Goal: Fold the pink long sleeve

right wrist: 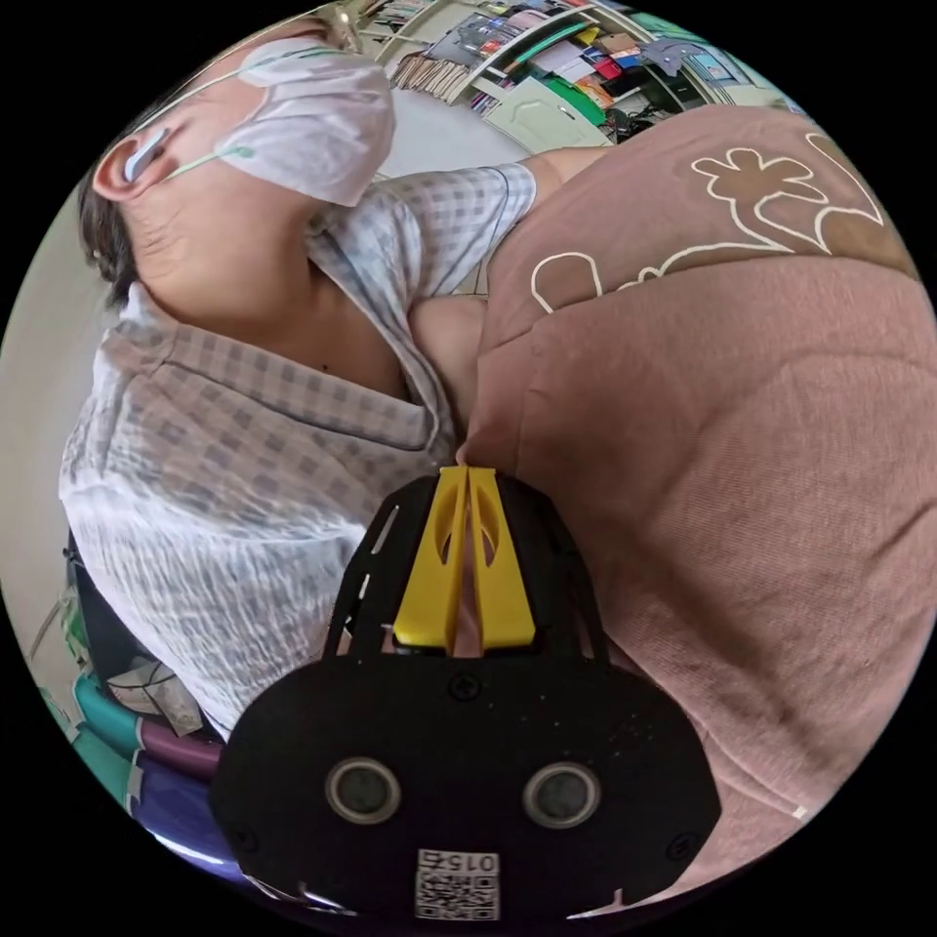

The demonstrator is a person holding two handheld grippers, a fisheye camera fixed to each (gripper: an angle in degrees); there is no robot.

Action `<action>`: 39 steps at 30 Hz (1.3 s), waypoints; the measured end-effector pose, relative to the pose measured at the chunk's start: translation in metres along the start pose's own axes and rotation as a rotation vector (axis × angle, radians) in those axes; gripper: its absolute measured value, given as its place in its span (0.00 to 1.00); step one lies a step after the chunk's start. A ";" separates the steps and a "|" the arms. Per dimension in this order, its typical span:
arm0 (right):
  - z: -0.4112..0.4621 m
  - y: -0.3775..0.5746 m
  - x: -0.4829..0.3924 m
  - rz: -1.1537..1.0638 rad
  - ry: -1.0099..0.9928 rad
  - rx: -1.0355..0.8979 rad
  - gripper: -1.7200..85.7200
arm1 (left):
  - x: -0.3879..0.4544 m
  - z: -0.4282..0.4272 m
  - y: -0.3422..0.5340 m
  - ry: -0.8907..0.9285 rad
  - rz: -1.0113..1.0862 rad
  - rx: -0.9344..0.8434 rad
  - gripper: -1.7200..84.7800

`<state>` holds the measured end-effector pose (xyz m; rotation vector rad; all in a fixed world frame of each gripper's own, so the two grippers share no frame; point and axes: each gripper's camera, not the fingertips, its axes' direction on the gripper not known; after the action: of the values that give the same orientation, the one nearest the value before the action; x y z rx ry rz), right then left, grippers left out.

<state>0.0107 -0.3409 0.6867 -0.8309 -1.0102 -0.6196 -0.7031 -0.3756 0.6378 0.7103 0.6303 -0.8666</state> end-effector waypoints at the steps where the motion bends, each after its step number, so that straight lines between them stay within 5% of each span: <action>1: -0.002 -0.001 0.000 0.004 -0.010 0.003 0.01 | 0.006 0.011 0.001 -0.054 0.034 -0.035 0.16; 8: -0.006 -0.005 -0.027 0.001 0.079 -0.007 0.01 | 0.037 0.006 0.025 -0.124 0.110 -0.029 0.03; 18: 0.004 -0.016 -0.056 0.002 0.159 -0.049 0.01 | 0.145 -0.093 0.085 -0.011 0.248 0.201 0.01; 25: 0.020 -0.025 -0.082 0.004 0.249 -0.078 0.01 | 0.359 -0.212 0.265 0.286 0.897 0.289 0.01; 30: 0.023 -0.017 -0.129 -0.080 0.387 -0.052 0.01 | 0.447 -0.221 0.468 0.464 1.381 -0.066 0.01; 34: -0.009 0.031 -0.196 -0.268 0.476 0.211 0.01 | 0.460 -0.139 0.596 0.319 1.505 -0.527 0.02; 37: -0.041 0.069 -0.195 -0.131 0.586 0.486 0.02 | 0.453 -0.090 0.645 0.075 1.529 -0.825 0.02; 39: -0.056 0.083 -0.181 0.067 0.664 0.615 0.02 | 0.457 -0.103 0.653 0.147 1.510 -0.813 0.02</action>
<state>0.0273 -0.3282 0.4811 -0.0883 -0.5036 -0.4383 0.0543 -0.2071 0.4292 0.3136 0.3483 0.8211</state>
